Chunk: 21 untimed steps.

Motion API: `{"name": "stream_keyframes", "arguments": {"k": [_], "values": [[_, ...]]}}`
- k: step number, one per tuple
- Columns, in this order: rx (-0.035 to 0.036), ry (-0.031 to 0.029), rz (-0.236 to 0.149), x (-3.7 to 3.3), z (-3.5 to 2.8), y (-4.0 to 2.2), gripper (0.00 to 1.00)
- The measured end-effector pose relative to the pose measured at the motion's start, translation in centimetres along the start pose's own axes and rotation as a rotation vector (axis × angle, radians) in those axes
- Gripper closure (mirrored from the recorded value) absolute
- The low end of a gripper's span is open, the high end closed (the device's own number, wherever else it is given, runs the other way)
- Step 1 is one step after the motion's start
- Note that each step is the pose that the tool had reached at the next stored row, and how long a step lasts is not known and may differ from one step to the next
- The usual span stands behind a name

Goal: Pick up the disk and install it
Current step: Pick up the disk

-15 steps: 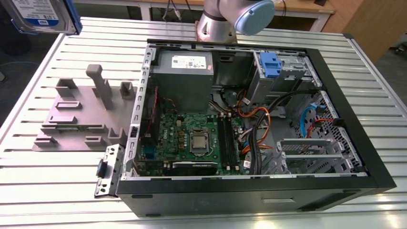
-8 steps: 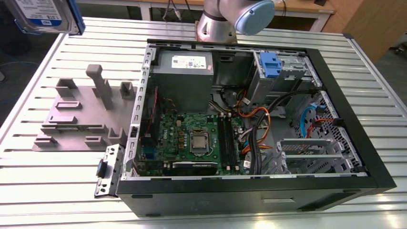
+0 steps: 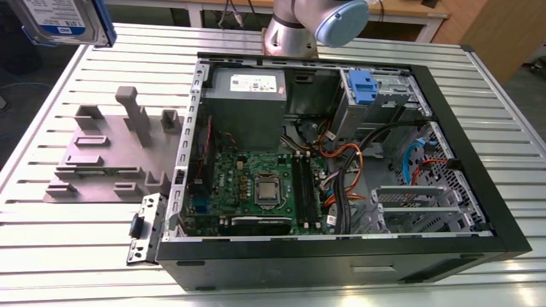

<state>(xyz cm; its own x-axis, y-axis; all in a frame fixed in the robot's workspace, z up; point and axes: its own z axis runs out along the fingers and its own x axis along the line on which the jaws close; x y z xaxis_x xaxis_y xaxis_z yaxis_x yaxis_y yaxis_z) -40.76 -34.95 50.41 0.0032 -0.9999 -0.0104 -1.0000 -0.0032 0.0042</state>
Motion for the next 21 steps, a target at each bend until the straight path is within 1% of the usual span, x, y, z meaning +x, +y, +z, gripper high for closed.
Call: {"name": "stream_keyframes", "arguments": {"k": [7, 11, 21], "values": [[0.0000, 0.0000, 0.000, 0.01, 0.00, -0.22, 0.64], [0.0000, 0.0000, 0.000, 0.04, 0.00, -0.53, 0.64], [0.0002, 0.0000, 0.000, 0.82, 0.00, -0.68, 0.64]]}}
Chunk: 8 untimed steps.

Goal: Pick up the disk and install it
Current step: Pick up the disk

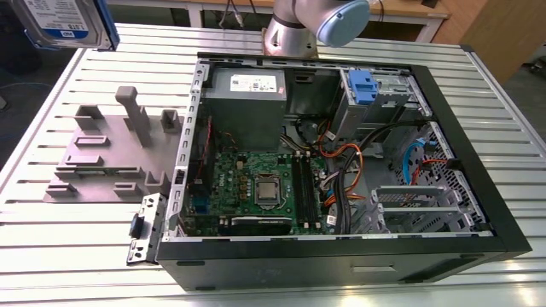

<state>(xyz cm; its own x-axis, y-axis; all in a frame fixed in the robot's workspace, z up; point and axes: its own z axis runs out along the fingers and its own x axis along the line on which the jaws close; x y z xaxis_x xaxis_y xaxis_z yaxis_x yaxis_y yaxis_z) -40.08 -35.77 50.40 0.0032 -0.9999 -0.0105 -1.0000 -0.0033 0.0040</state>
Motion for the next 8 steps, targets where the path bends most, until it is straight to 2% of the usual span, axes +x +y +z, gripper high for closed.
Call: {"name": "stream_keyframes", "arguments": {"k": [8], "values": [[-0.0001, 0.0000, 0.000, 0.02, -0.01, -0.89, 0.64]]}}
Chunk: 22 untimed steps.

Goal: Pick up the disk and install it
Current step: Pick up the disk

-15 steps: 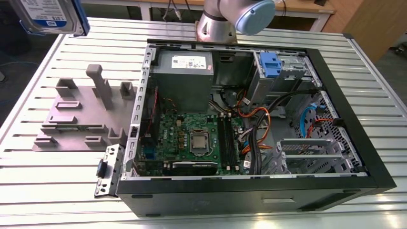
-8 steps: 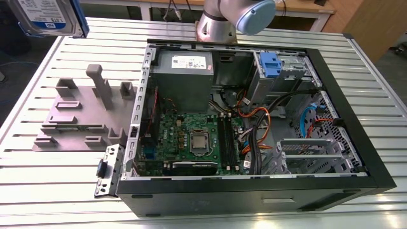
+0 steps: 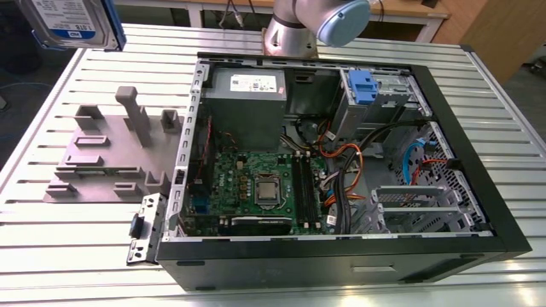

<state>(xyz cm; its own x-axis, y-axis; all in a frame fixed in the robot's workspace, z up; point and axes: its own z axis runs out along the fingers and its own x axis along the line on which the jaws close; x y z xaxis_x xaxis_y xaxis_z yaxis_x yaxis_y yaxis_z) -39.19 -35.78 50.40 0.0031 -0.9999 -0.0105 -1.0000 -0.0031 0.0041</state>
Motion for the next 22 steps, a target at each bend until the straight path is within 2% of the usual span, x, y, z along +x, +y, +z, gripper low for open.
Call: {"name": "stream_keyframes", "arguments": {"k": [22], "values": [[0.0000, -0.0001, 0.000, 0.01, 0.00, -0.34, 0.64]]}}
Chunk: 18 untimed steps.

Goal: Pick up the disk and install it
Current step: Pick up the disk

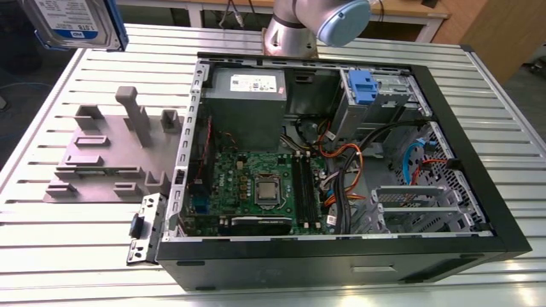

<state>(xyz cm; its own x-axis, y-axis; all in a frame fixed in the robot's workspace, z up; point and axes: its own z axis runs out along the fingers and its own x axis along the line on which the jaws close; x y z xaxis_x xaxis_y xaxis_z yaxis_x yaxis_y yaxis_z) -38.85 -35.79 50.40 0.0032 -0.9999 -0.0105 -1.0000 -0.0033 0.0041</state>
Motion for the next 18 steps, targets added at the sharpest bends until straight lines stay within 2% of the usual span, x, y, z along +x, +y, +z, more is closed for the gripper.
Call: {"name": "stream_keyframes", "arguments": {"k": [18], "values": [[0.0000, 0.0000, 0.000, 0.00, 0.00, -0.94, 0.64]]}}
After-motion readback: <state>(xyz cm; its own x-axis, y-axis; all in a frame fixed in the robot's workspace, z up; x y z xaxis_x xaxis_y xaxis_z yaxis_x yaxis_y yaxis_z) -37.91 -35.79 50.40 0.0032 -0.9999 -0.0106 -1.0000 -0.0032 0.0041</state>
